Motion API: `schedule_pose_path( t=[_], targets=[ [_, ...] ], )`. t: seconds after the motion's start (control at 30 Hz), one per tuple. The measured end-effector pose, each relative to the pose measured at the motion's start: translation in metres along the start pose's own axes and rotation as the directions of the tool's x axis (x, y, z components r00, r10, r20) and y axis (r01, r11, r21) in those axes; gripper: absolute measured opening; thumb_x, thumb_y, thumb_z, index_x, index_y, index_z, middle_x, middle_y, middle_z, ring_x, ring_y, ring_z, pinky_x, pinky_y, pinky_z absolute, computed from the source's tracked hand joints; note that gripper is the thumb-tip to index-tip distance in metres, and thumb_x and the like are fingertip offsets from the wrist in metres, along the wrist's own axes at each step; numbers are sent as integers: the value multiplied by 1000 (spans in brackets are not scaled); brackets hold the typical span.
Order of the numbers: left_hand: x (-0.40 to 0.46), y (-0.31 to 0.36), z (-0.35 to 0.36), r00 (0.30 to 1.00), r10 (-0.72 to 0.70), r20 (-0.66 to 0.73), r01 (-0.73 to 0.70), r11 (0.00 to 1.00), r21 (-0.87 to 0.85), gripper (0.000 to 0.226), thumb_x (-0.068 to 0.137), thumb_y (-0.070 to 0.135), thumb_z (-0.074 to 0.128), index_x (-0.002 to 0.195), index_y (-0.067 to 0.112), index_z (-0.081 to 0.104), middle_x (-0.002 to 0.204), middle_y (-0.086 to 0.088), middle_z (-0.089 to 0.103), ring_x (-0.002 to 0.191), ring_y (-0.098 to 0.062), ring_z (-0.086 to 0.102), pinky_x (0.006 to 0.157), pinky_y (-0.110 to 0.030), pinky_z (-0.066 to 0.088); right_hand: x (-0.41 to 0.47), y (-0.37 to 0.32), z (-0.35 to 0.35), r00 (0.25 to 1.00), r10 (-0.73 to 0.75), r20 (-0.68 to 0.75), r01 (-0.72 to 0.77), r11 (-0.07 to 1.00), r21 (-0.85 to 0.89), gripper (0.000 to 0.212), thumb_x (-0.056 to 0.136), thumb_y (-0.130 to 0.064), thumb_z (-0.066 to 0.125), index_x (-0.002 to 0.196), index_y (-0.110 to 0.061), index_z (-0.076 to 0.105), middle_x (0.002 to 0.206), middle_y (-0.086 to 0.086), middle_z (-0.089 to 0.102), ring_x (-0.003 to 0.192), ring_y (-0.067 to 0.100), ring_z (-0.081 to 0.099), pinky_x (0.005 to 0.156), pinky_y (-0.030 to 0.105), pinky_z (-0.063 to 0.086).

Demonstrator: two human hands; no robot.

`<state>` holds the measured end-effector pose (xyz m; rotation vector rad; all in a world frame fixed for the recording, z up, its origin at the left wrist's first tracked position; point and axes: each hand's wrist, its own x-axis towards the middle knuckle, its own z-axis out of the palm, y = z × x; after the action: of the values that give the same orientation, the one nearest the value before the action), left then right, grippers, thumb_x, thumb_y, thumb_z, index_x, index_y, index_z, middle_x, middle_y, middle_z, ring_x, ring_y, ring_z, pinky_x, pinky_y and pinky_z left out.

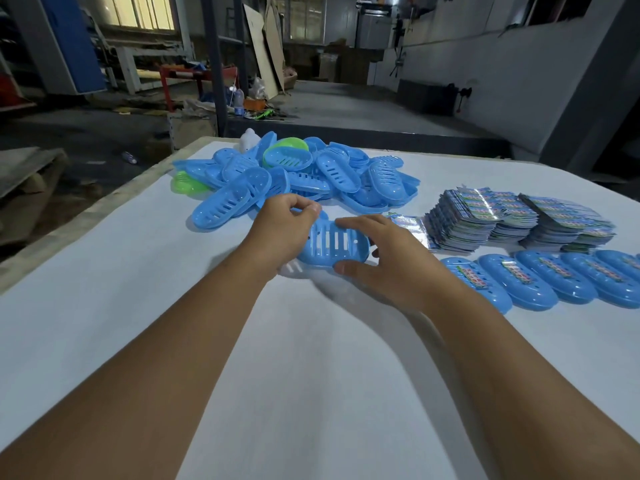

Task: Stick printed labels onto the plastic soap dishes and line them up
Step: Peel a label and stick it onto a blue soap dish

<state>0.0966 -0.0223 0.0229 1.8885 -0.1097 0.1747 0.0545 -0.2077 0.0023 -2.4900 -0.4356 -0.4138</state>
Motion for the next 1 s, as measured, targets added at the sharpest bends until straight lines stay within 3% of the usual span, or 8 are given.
schedule_pose_path(
  t=[0.13, 0.27, 0.37, 0.57, 0.73, 0.8, 0.87, 1.0],
  targets=[
    [4, 1, -16, 995, 68, -77, -37, 935, 352, 27, 99, 39, 50, 100, 20, 70, 96, 7, 69, 92, -20, 63, 79, -33, 49, 1, 5, -2, 994, 76, 83, -66, 991, -113, 60, 87, -55, 69, 142, -40, 51, 130, -8, 60, 117, 14, 55, 89, 28, 41],
    [7, -1, -45, 991, 24, -129, 74, 710, 700, 22, 94, 35, 54, 94, 16, 65, 91, -3, 67, 87, -27, 60, 69, -33, 44, 0, 9, -4, 981, 120, 153, -91, 979, -184, 54, 91, -55, 63, 141, -39, 50, 102, -9, 60, 92, 13, 58, 81, 32, 45],
    [0, 4, -55, 987, -160, -6, 109, 642, 759, 30, 87, 42, 68, 99, 14, 66, 92, -4, 68, 86, -21, 61, 58, -29, 40, 0, 10, -3, 977, 127, 171, -91, 975, -205, 53, 94, -53, 59, 143, -37, 49, 108, -6, 60, 107, 25, 56, 91, 35, 47],
    [-11, 9, -57, 970, -234, 69, 87, 594, 800, 50, 76, 41, 83, 112, 11, 67, 108, -7, 69, 86, -19, 56, 59, -28, 38, -1, 9, -2, 974, 139, 181, -99, 972, -214, 54, 95, -53, 57, 145, -37, 46, 119, -3, 62, 113, 26, 54, 95, 37, 46],
    [-12, 7, -56, 950, -309, 37, 245, 815, 526, 59, 70, 22, 92, 117, 19, 57, 91, 4, 58, 80, -13, 63, 54, -24, 53, -1, 7, -3, 972, 139, 188, -96, 970, -223, 55, 95, -54, 56, 146, -36, 45, 112, -4, 59, 108, 25, 54, 93, 36, 46],
    [-10, 5, -57, 938, -344, 43, 291, 849, 442, 74, 65, 15, 94, 127, 17, 52, 106, -5, 60, 94, -22, 68, 77, -36, 61, -2, 6, -3, 973, 139, 186, -96, 970, -223, 55, 95, -54, 57, 146, -36, 45, 111, -5, 59, 108, 25, 54, 93, 36, 46],
    [-6, 0, -59, 955, -296, 11, 235, 780, 581, 70, 68, 17, 92, 126, 14, 53, 107, -9, 62, 99, -26, 65, 87, -43, 57, -2, 5, -4, 974, 138, 180, -97, 971, -220, 54, 95, -54, 57, 145, -36, 46, 111, -5, 59, 107, 24, 54, 93, 36, 46],
    [2, -7, -62, 984, -55, -169, 168, 596, 785, 27, 86, 15, 69, 111, 13, 59, 87, -5, 58, 87, -25, 60, 68, -35, 47, -3, 3, -4, 976, 136, 172, -98, 972, -213, 55, 94, -53, 58, 144, -35, 47, 112, -6, 59, 108, 24, 56, 93, 36, 47]
  ],
)
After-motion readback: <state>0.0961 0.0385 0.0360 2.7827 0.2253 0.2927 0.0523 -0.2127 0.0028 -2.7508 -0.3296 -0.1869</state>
